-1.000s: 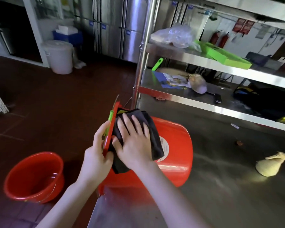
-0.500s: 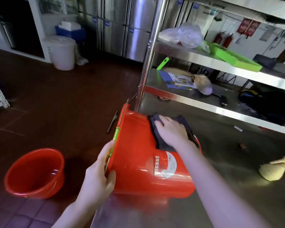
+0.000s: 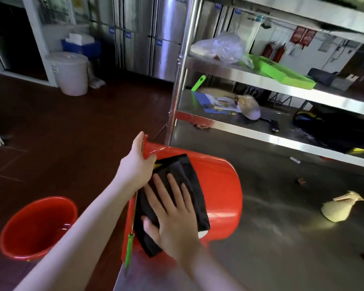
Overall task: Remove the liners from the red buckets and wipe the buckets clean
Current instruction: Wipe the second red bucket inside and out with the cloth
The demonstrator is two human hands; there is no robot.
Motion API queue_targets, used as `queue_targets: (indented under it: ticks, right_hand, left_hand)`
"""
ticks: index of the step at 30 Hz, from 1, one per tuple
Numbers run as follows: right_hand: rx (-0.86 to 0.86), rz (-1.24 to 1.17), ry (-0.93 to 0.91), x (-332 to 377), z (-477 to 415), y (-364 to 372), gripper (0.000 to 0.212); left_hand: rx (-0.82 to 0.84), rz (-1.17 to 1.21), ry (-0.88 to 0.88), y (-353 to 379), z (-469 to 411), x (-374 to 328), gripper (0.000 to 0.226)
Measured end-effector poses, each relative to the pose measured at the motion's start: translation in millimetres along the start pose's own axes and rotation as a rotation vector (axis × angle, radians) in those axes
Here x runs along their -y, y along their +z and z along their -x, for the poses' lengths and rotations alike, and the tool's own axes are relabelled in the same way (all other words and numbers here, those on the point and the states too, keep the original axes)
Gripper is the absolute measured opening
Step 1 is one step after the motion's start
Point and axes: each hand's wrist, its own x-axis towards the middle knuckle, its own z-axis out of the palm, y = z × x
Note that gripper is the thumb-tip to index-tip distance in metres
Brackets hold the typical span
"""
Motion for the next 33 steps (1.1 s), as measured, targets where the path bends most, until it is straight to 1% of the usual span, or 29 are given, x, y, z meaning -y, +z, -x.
queue_targets:
  ticks: [2,4,6,8,9,11,12,13,14,17,18,19,21,23,24,26,28,30,31,32,33]
  right_hand:
    - [0.049,0.044,-0.002,-30,16,3,0.069]
    - [0.095,0.088,0.097,-62,21,1,0.069]
    - [0.075,0.100,0.290,-90,16,-4,0.067]
    - [0.010,0.117,0.521,-118,-3,-12,0.063]
    - [0.046,0.094,0.640,-132,-16,-17,0.061]
    - [0.221,0.000,0.866,-151,-47,-24,0.059]
    - [0.282,-0.016,0.916,-151,-62,-23,0.058]
    - [0.299,0.007,0.899,-142,-75,-19,0.058]
    - [0.295,0.038,0.809,-124,-87,-14,0.057]
    - [0.154,0.027,0.396,-44,-103,-3,0.057]
    - [0.133,0.002,0.297,-25,-102,-2,0.057]
    - [0.129,-0.014,0.253,-18,-99,-2,0.057]
    - [0.129,-0.022,0.267,-31,-90,-8,0.059]
    - [0.124,0.030,0.343,-64,-77,-13,0.061]
    - [0.153,0.067,0.407,-83,-72,-15,0.061]
    - [0.282,0.076,0.572,-129,-69,-22,0.059]
    - [0.439,-0.025,0.743,-174,-73,-31,0.058]
    - [0.611,-0.130,0.879,-197,-89,-37,0.060]
    - [0.673,-0.133,0.897,-198,-99,-36,0.062]
    - [0.707,-0.103,0.869,-191,-109,-31,0.062]
    - [0.706,-0.071,0.804,-178,-120,-25,0.062]
  left_hand:
    - [-0.011,-0.051,0.120,10,14,10,0.065]
    - [-0.011,-0.065,0.206,17,29,32,0.068]
    - [-0.001,-0.010,0.239,20,39,48,0.068]
    - [0.016,0.054,0.257,22,43,54,0.070]
    - [0.019,0.067,0.273,22,45,56,0.071]
    - [0.015,0.056,0.299,22,46,58,0.074]
    - [0.012,0.048,0.301,21,45,59,0.074]
    - [0.012,0.044,0.293,21,44,59,0.073]
    - [0.013,0.046,0.282,20,43,60,0.072]
    - [-0.019,0.023,0.299,18,46,64,0.073]
    - [-0.036,0.022,0.299,17,49,65,0.076]
    - [-0.045,0.023,0.299,16,52,65,0.077]
    - [-0.048,0.025,0.314,19,60,66,0.077]
    - [-0.066,0.017,0.306,23,64,69,0.073]
    - [-0.069,0.025,0.291,24,66,72,0.072]
    - [-0.056,0.057,0.276,24,73,78,0.072]
    - [-0.052,0.056,0.303,24,82,83,0.074]
    - [-0.062,0.044,0.332,25,88,86,0.074]
    - [-0.073,0.048,0.332,25,88,86,0.073]
    - [-0.087,0.056,0.330,25,87,87,0.071]
    - [-0.101,0.063,0.330,25,87,88,0.068]
